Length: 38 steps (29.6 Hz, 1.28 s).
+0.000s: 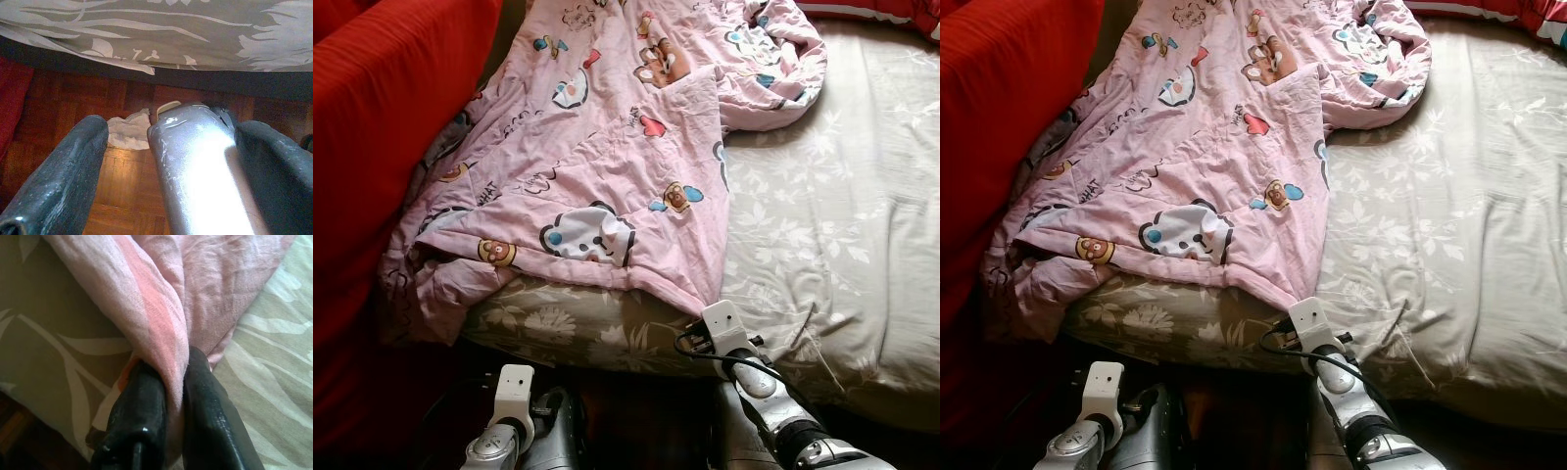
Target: Clean up the room
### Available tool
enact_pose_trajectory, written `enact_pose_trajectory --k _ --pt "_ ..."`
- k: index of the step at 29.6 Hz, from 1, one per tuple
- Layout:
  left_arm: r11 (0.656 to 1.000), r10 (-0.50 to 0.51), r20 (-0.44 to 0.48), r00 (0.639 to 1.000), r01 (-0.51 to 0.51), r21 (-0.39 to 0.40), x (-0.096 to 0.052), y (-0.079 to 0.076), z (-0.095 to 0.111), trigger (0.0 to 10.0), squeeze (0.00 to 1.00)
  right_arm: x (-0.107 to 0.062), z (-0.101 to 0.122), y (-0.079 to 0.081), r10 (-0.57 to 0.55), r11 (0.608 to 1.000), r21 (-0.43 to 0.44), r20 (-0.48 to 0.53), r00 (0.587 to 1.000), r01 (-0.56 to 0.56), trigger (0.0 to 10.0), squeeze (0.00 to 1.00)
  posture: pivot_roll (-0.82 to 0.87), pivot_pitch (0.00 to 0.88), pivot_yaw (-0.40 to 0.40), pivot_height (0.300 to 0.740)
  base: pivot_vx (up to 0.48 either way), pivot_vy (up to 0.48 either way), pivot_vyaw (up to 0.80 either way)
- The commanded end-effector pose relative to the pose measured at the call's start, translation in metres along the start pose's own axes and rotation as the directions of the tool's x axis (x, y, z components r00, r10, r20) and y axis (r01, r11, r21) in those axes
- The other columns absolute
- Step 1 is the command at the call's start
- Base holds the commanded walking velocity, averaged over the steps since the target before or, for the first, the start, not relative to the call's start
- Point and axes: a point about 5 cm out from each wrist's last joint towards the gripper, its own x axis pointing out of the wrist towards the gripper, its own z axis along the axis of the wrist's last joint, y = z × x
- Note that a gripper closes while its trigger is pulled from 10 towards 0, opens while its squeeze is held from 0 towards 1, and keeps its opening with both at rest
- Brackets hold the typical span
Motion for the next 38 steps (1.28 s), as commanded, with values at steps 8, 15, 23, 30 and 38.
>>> enact_pose_trajectory --k 8,15,23,30,38 --pt "1.000 0.012 -0.077 0.997 -0.012 0.006 -0.006 0.003 -0.019 10.0 0.00 -0.003 -0.002 -0.003 -0.083 0.993 0.083 0.035 0.996 0.080 0.0 0.00 -0.02 0.241 0.099 0.587 0.000 0.000 0.00" --pt "1.000 0.012 -0.083 0.997 -0.012 0.002 -0.006 0.002 -0.019 10.0 0.00 -0.004 0.002 -0.006 -0.102 0.983 0.160 0.073 0.992 0.090 5.4 0.00 -0.02 0.241 0.094 0.587 0.000 0.000 0.00" --pt "1.000 0.013 -0.086 0.996 -0.014 -0.001 -0.006 0.002 -0.020 10.0 0.00 -0.005 0.000 -0.007 -0.093 0.971 0.226 0.082 0.992 0.073 10.0 0.00 -0.03 0.245 0.094 0.591 0.000 0.000 0.00" --pt "1.000 0.015 -0.100 0.995 -0.014 0.007 -0.007 0.003 -0.022 10.0 0.00 -0.007 -0.002 -0.010 -0.112 0.966 0.242 0.086 0.990 0.089 10.0 0.00 -0.04 0.230 0.096 0.641 0.000 0.000 0.00" --pt "1.000 0.018 -0.103 0.995 -0.017 0.009 -0.006 0.003 -0.022 10.0 0.00 -0.005 0.010 -0.008 -0.119 0.968 0.238 0.144 0.982 0.082 10.0 0.00 -0.04 0.218 0.097 0.691 0.000 0.000 0.00"
